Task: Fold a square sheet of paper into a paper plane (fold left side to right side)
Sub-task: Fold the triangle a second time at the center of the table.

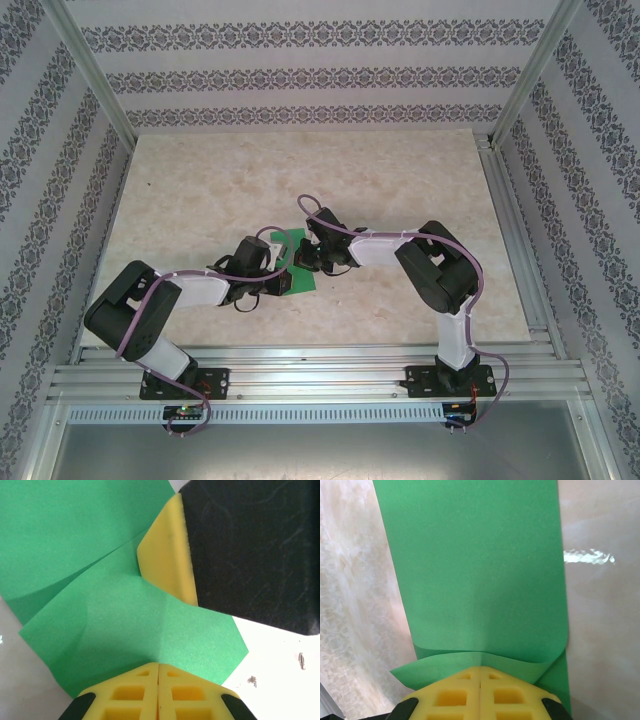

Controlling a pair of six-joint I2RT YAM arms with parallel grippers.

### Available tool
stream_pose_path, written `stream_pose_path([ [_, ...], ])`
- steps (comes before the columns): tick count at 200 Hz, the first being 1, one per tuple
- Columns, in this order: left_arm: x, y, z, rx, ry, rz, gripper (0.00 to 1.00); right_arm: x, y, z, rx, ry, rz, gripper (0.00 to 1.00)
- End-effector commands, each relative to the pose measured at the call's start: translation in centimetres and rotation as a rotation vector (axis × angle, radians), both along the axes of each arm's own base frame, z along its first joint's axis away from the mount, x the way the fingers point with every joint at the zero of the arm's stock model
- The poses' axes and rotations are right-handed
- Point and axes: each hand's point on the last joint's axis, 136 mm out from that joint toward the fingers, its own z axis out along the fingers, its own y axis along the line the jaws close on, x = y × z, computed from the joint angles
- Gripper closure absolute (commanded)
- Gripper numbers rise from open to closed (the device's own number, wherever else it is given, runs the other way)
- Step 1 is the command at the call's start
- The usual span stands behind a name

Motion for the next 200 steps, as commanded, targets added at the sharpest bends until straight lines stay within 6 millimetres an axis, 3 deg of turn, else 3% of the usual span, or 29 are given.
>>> stream_pose_path([
  [1, -3.5, 2.0, -3.7, 0.114, 0.135, 0.005, 0.92, -0.5, -0.5, -0.9, -0.047, 0.013, 0.009, 1.00],
  [41, -3.7, 2.4, -3.7, 0.135, 0.134, 0.009, 0.93, 0.6, -0.2, 1.6, 0.018, -0.037, -0.005, 0.96],
  [73, -3.8, 2.7, -3.8, 0.151, 0.134, 0.008, 0.93, 2.2, -1.7, 5.5, 0.031, -0.116, -0.029, 0.88],
  [95, -3.9, 2.8, -3.8, 0.156, 0.134, 0.010, 0.93, 2.1, -2.7, 6.9, 0.022, -0.142, -0.041, 0.89],
  [121, -3.9, 2.8, -3.9, 0.169, 0.133, 0.009, 0.93, 0.7, -1.8, 6.3, 0.059, -0.112, -0.046, 1.00],
  [200, -4.1, 2.7, -3.8, 0.188, 0.125, -0.004, 0.93, -0.3, 1.5, 3.1, 0.116, -0.012, -0.048, 1.00],
])
